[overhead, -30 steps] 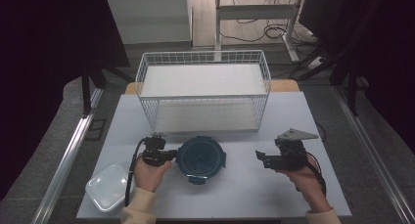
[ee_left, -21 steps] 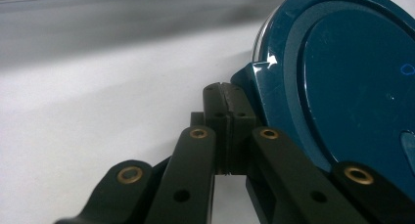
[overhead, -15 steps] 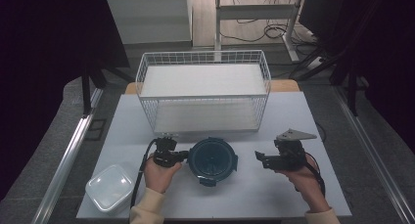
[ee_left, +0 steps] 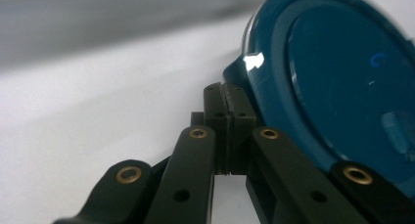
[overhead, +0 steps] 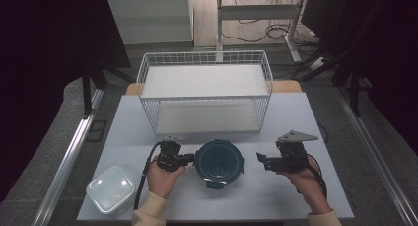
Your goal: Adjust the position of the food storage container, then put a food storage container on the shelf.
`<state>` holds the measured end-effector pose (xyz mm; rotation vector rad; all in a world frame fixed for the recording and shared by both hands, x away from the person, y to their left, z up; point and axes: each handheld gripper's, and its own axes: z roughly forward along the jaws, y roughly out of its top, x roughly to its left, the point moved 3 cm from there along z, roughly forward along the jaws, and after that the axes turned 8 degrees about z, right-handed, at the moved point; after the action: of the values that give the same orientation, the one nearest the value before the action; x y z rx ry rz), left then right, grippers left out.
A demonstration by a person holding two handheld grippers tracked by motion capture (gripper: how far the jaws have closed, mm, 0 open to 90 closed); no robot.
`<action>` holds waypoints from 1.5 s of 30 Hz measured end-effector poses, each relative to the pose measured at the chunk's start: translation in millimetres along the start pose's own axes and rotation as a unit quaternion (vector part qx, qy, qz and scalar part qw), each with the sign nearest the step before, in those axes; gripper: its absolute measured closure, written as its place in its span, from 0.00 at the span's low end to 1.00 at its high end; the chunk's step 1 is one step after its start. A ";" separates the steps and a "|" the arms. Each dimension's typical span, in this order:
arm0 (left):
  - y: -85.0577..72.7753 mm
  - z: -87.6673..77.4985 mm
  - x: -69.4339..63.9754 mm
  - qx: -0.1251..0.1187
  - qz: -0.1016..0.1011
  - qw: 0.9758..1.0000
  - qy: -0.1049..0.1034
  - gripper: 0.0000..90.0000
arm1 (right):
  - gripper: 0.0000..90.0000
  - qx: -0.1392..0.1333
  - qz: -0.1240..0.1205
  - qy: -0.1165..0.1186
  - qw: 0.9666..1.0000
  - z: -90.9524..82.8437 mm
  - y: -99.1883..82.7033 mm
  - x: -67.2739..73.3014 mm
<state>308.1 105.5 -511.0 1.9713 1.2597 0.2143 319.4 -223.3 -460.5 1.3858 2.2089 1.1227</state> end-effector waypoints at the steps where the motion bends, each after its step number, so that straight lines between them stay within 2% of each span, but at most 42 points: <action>1: 0.4 -3.8 -0.7 -0.014 0.004 1.000 0.002 0.95 | 0.20 -0.004 0.002 0.001 1.000 -0.7 0.4 -0.5; 2: 0.5 -10.6 -3.0 -0.042 0.011 0.999 -0.004 0.89 | 0.20 -0.005 0.004 0.003 1.000 -1.0 0.5 -0.5; 3: 0.5 -10.6 -3.0 -0.042 0.011 0.999 -0.004 0.82 | 0.20 -0.005 0.004 0.003 1.000 -1.0 0.5 -0.5; 4: 0.1 -15.0 -3.9 -0.055 0.013 0.998 -0.014 0.82 | 0.20 -0.005 0.004 0.004 1.000 -1.1 0.6 -0.7; 5: -1.0 -20.3 -5.9 -0.064 0.016 0.997 -0.030 0.60 | 0.20 -0.009 0.013 0.012 1.000 -1.0 1.1 -0.3; 6: -1.0 -20.3 -5.9 -0.064 0.016 0.997 -0.030 0.54 | 0.20 -0.009 0.013 0.012 1.000 -1.0 1.1 -0.3; 7: -1.7 -22.3 -6.7 -0.070 0.012 0.996 -0.049 0.54 | 0.20 -0.010 0.018 0.015 1.000 -1.1 1.4 -0.2; 8: -2.8 -24.0 -8.4 -0.083 -0.009 0.991 -0.107 0.44 | 0.20 -0.013 0.025 0.024 0.999 -1.6 1.7 1.3; 9: -2.8 -24.0 -8.4 -0.083 -0.009 0.991 -0.107 0.40 | 0.20 -0.013 0.025 0.024 0.999 -1.6 1.7 1.3; 10: -3.9 -22.9 -11.8 -0.076 -0.012 0.989 -0.123 0.36 | 0.20 -0.014 0.027 0.030 0.999 -2.5 2.2 3.5; 11: -3.9 -22.9 -11.8 -0.076 -0.012 0.989 -0.123 0.34 | 0.20 -0.014 0.027 0.030 0.999 -2.5 2.2 3.5; 14: -5.4 -19.8 -17.8 -0.070 -0.015 0.991 -0.117 0.29 | 0.20 -0.018 0.024 0.041 0.999 -4.2 3.2 8.0; 19: -4.4 -14.2 -22.9 -0.058 -0.010 0.992 -0.115 0.24 | 0.20 -0.013 0.024 0.043 0.999 -3.3 2.5 8.5; 21: -2.8 -10.6 -21.4 -0.054 -0.011 0.992 -0.116 0.24 | 0.20 -0.013 0.024 0.042 0.999 -3.3 2.5 8.0; 23: -1.3 -9.4 -12.9 -0.058 -0.026 0.992 -0.110 0.25 | 0.20 -0.009 0.031 0.043 0.999 -2.9 1.9 7.2; 26: 0.1 -10.4 -7.9 -0.061 -0.035 0.991 -0.111 0.25 | 0.20 -0.004 0.034 0.047 0.998 -1.7 0.6 8.0; 29: 1.6 -11.5 -4.8 -0.062 -0.039 0.990 -0.119 0.25 | 0.18 0.004 0.043 0.061 0.997 2.0 -0.7 11.4; 30: 2.8 -9.5 -2.5 -0.054 -0.040 0.990 -0.123 0.24 | 0.18 0.010 0.049 0.073 0.996 5.4 -1.6 14.1; 33: 4.7 -7.1 -1.4 -0.046 -0.045 0.989 -0.131 0.22 | 0.17 0.017 0.054 0.081 0.995 8.7 -2.8 16.9; 34: 5.7 -5.8 -1.2 -0.042 -0.046 0.988 -0.138 0.22 | 0.16 0.022 0.060 0.087 0.994 11.0 -3.8 18.2; 36: 9.0 -1.6 -0.7 -0.029 -0.047 0.987 -0.149 0.19 | 0.15 0.033 0.087 0.108 0.990 18.7 -6.1 18.9; 37: 9.0 -1.6 -0.7 -0.029 -0.047 0.987 -0.149 0.18 | 0.15 0.033 0.087 0.108 0.990 18.7 -6.1 18.9; 38: 9.7 -0.4 -0.1 -0.026 -0.046 0.987 -0.150 0.17 | 0.14 0.045 0.103 0.123 0.986 24.9 -8.2 19.5; 39: 10.1 0.7 0.2 -0.023 -0.051 0.987 -0.153 0.17 | 0.14 0.045 0.103 0.123 0.986 24.9 -8.2 19.5; 40: 10.3 1.9 2.7 -0.021 -0.057 0.986 -0.157 0.16 | 0.13 0.059 0.116 0.135 0.982 31.6 -10.2 21.8; 41: 10.3 1.9 2.7 -0.021 -0.057 0.986 -0.157 0.15 | 0.13 0.062 0.120 0.137 0.981 33.7 -10.8 22.7; 42: 10.5 3.7 5.1 -0.017 -0.066 0.984 -0.163 0.15 | 0.12 0.066 0.123 0.139 0.980 36.5 -11.4 23.9; 45: 10.0 8.0 10.2 -0.005 -0.074 0.981 -0.178 0.13 | 0.10 0.075 0.141 0.145 0.976 43.2 -13.3 28.5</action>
<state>324.2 107.7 -512.3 1.7983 1.1576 -0.1978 323.5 -182.1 -494.4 1.7394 2.3933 1.3525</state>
